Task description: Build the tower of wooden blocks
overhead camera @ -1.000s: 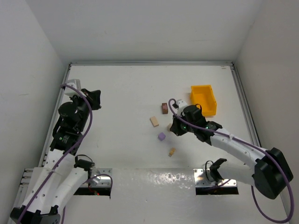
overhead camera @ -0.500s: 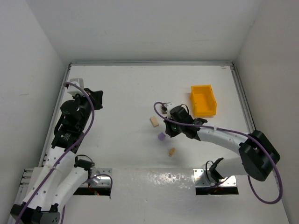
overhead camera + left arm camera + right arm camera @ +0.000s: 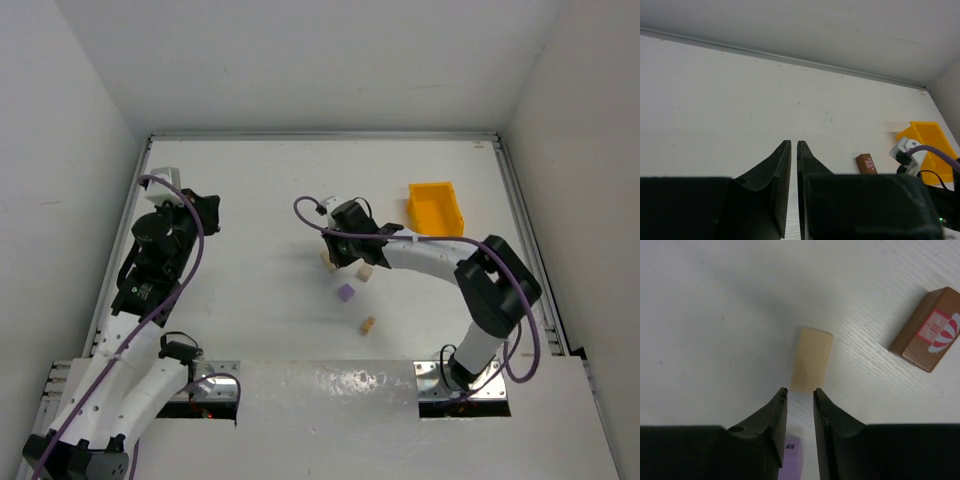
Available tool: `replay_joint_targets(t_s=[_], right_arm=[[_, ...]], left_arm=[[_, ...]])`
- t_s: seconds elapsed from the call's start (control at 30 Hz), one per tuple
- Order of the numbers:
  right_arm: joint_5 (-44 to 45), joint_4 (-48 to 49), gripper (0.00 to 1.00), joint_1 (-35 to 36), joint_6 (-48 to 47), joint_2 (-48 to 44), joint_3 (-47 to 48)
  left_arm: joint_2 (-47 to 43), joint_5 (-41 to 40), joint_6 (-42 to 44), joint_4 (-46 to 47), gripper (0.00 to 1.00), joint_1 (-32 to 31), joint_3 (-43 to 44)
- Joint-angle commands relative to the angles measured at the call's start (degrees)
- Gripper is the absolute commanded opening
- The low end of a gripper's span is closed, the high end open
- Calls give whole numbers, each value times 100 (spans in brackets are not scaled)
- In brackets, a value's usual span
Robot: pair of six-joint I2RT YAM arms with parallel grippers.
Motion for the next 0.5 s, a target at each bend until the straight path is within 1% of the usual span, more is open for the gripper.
replay_joint_targets(t_s=[0.0, 0.1, 0.17, 0.2, 0.47], right_arm=[[-163, 107, 29, -124, -130, 355, 465], [-163, 63, 35, -212, -148, 750, 773], [-338, 28, 38, -221, -148, 978, 930], [-356, 19, 41, -221, -139, 1032, 975], [-435, -86, 41, -221, -236, 1366, 1177]], left_arm=[[33, -173, 118, 94, 9, -35, 182], [94, -209, 135, 67, 10, -26, 199], [112, -200, 135, 93, 10, -17, 199], [138, -209, 153, 94, 11, -17, 199], [200, -200, 153, 94, 11, -17, 217]])
